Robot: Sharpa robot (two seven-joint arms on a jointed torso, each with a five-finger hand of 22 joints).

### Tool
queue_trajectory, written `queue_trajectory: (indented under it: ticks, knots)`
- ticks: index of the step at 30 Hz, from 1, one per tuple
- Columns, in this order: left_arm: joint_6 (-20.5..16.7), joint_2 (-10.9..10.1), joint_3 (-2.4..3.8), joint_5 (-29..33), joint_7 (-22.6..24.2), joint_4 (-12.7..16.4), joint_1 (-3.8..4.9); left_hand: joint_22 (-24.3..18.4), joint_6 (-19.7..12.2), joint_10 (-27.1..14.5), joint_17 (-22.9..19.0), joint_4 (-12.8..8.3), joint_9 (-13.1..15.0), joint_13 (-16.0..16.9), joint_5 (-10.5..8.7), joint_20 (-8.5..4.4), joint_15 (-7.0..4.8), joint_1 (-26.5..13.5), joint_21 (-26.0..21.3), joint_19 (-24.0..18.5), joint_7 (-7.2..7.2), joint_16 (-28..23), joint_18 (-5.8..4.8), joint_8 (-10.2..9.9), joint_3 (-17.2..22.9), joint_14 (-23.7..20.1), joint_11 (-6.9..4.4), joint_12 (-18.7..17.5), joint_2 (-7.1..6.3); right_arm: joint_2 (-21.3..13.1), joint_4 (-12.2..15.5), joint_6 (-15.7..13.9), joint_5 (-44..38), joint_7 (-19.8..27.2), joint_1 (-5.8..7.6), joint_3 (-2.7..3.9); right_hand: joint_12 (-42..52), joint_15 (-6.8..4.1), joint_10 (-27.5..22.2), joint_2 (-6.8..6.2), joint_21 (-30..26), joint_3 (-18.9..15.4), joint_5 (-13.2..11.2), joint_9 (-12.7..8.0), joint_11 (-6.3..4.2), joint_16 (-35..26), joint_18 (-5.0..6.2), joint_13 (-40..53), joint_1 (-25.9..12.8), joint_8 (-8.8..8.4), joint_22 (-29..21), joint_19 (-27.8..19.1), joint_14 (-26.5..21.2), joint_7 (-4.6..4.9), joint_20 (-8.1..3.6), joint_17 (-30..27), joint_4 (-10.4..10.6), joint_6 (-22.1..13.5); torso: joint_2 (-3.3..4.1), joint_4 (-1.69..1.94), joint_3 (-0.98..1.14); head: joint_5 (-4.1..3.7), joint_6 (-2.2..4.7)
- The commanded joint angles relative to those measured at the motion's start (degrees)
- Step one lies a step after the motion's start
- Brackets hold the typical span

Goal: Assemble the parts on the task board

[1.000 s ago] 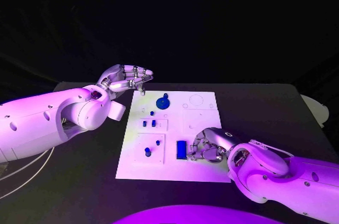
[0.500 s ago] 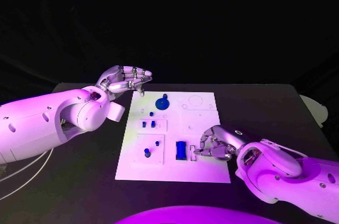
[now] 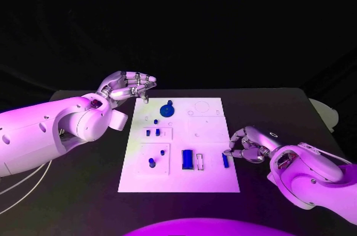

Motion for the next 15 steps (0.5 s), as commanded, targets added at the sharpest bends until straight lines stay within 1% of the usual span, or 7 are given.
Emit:
queue_trajectory:
  ticks: [1, 3, 6, 9, 12, 15]
  knots:
    - [0.9, 0.2, 0.03, 0.3, 0.6, 0.2, -0.01, 0.0, -0.3, -0.3, -0.1, 0.2, -0.1, -0.1, 0.37, 0.12, -0.07, -0.2, -0.2, -0.4, -0.08, 0.3, 0.84, 0.2, 0.2, -0.4, -0.01, 0.1, 0.18, 0.0, -0.2, 1.1, -0.9, -0.6, -0.76, -0.04, -0.3, 0.46, -0.1, 0.23, 0.3, -0.3, 0.3, -0.1, 0.26, 0.0, -0.38, -2.3, 0.4, -0.39, 15.1, 6.1, 4.3, 0.14, 0.53, 6.2, 0.0, -0.2, -0.07, -0.19, 0.05, -0.14, 0.05]
    - [0.9, 0.2, 0.03, 0.3, 0.6, 0.1, -0.02, 0.0, -0.3, -0.3, -0.1, 0.2, -0.1, -0.1, 0.37, 0.12, -0.07, -0.2, -0.2, -0.4, -0.08, 0.3, 0.84, 0.2, 0.2, -0.4, -0.01, 0.1, 0.18, 0.2, -0.4, 1.5, -1.2, -1.2, -1.39, -0.06, -0.2, 0.5, -0.1, 0.34, 0.3, -0.4, 0.3, -0.2, 0.29, 0.0, -0.38, -2.3, 0.4, -0.46, 15.1, 6.1, 4.3, 0.16, 0.57, 6.2, 0.0, -0.1, -0.09, -0.2, 0.06, -0.14, 0.04]
    - [0.9, 0.1, 0.02, 0.3, 0.6, 0.1, -0.04, 0.0, -0.3, -0.3, -0.1, 0.2, -0.1, -0.1, 0.37, 0.12, -0.07, -0.2, -0.2, -0.4, -0.08, 0.3, 0.84, 0.2, 0.2, -0.4, -0.01, 0.1, 0.18, 0.5, -0.7, 2.1, -1.6, -1.9, -2.27, -0.09, -0.2, 0.54, -0.1, 0.5, 0.3, -0.5, 0.3, -0.3, 0.29, 0.0, -0.38, -2.3, 0.3, -0.53, 15.1, 6.1, 4.3, 0.13, 0.64, 6.2, 0.0, 0.2, -0.01, -0.05, 0.01, -0.11, -0.07]
    - [0.9, 0.1, 0.02, 0.3, 0.5, 0.1, -0.05, 0.0, -0.3, -0.3, -0.1, 0.2, -0.1, -0.1, 0.37, 0.12, -0.07, -0.2, -0.2, -0.4, -0.08, 0.3, 0.84, 0.2, 0.2, -0.4, -0.01, 0.1, 0.18, 0.8, -0.9, 2.5, -1.9, -2.3, -2.8, -0.11, -0.2, 0.54, 0.0, 0.61, 0.3, -0.6, 0.3, -0.4, 0.26, 0.0, -0.38, -2.3, 0.4, -0.54, 15.1, 6.1, 4.3, 0.06, 0.68, 6.3, 0.0, 0.6, 0.02, -0.04, -0.02, -0.09, -0.11]
    - [0.9, 0.0, 0.01, 0.3, 0.5, 0.1, -0.05, 0.0, -0.3, -0.3, -0.1, 0.2, -0.1, -0.1, 0.37, 0.12, -0.07, -0.2, -0.2, -0.4, -0.08, 0.3, 0.84, 0.2, 0.2, -0.4, -0.01, 0.1, 0.18, 1.2, -1.1, 3.0, -2.3, -2.6, -3.2, -0.12, -0.2, 0.51, 0.0, 0.68, 0.3, -0.7, 0.3, -0.4, 0.19, 0.0, -0.38, -2.3, 0.5, -0.51, 15.1, 6.1, 4.3, -0.04, 0.71, 6.3, 0.0, 1.0, 0.01, -0.1, -0.04, -0.07, -0.17]
    - [0.9, 0.0, 0.01, 0.3, 0.5, 0.2, -0.05, 0.0, -0.3, -0.3, -0.1, 0.2, -0.1, -0.1, 0.37, 0.12, -0.07, -0.2, -0.2, -0.4, -0.08, 0.3, 0.84, 0.2, 0.2, -0.4, -0.01, 0.1, 0.18, 1.6, -1.4, 3.4, -2.6, -2.9, -3.47, -0.13, -0.2, 0.51, 0.0, 0.68, 0.3, -0.7, 0.3, -0.4, 0.19, 0.0, -0.38, -2.3, 0.5, -0.51, 15.1, 6.1, 4.3, -0.04, 0.71, 6.3, 0.0, 1.0, 0.05, -0.1, -0.02, -0.03, -0.23]
